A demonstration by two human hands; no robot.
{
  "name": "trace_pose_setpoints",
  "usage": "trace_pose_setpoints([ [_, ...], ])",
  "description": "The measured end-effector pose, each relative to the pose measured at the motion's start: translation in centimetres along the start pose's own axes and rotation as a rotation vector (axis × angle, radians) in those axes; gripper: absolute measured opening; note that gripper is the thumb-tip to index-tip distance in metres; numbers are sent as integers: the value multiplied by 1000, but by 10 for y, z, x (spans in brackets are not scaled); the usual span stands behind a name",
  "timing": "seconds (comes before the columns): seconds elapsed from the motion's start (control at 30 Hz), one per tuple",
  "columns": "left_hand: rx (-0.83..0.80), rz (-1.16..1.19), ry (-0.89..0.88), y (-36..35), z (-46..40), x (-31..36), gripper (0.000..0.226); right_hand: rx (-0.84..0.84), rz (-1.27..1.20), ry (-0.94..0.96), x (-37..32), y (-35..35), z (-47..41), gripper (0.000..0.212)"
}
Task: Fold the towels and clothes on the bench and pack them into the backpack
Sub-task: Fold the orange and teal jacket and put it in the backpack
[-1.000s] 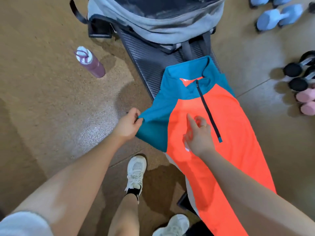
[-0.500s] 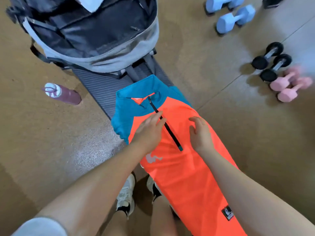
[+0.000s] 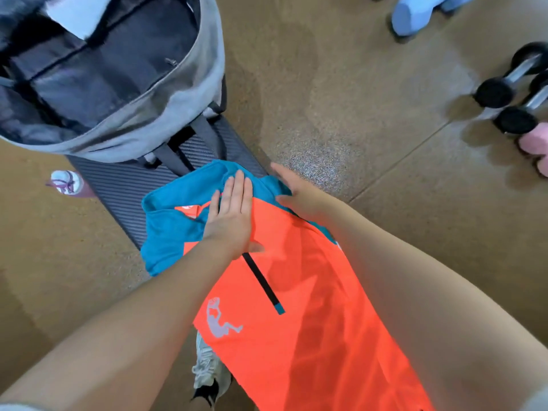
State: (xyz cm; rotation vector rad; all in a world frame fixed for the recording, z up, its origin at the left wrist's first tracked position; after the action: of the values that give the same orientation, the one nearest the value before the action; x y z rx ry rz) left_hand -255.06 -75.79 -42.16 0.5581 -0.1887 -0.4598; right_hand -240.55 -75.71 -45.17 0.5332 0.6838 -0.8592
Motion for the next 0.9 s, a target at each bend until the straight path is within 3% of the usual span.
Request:
trace_pose_setpoints([
  [0.07, -57, 35, 2, 1, -4, -1, 135, -88, 1, -43, 2, 10, -8, 61],
  [0.13, -84, 46, 13, 1, -8, -3, 137, -121, 91, -104, 7, 21, -7, 26],
  [0.17, -98, 46, 20, 0, -8, -3, 138, -125, 137, -141, 12, 27, -3, 19],
  [0.27, -124, 52, 38, -2, -10, -2, 139, -199, 65, -213, 27, 41, 18, 28],
  [0.4, -127, 64, 54, 1, -8, 0, 140, -247, -343, -247, 40, 53, 47, 4],
  [0.57, -96, 47, 71, 5, -5, 1, 139, -181, -527, -304, 42, 62, 71, 28],
  [0.63, -93, 45, 88, 6, -4, 2, 139, -235, -368, -389, 41, 67, 80, 31],
  [0.73, -69, 46, 114, 8, -3, 5, 138, -322, 420, -563, 40, 71, 84, 37],
  [0.77, -57, 28, 131, 8, -3, 7, 137, -247, 619, -569, 37, 72, 83, 37],
  [0.83, -18, 16, 165, 5, -2, 11, 126, 18, 753, -531, 30, 73, 83, 37],
  [0.9, 76, 20, 179, 3, 3, 16, 111, 283, 511, -452, 30, 71, 89, 52],
])
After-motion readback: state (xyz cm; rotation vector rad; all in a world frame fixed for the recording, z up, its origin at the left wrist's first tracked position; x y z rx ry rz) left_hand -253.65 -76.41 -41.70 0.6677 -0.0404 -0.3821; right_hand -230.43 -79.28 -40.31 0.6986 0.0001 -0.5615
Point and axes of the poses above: each hand's wrist, its own z-axis away from the middle knuckle, its own y-axis out of the back of the hand, x = y × z, the point moved 4 cm from there along -z, towards the middle knuckle, and after that the axes turned 11 degrees about -x, right-handed, at the moved point
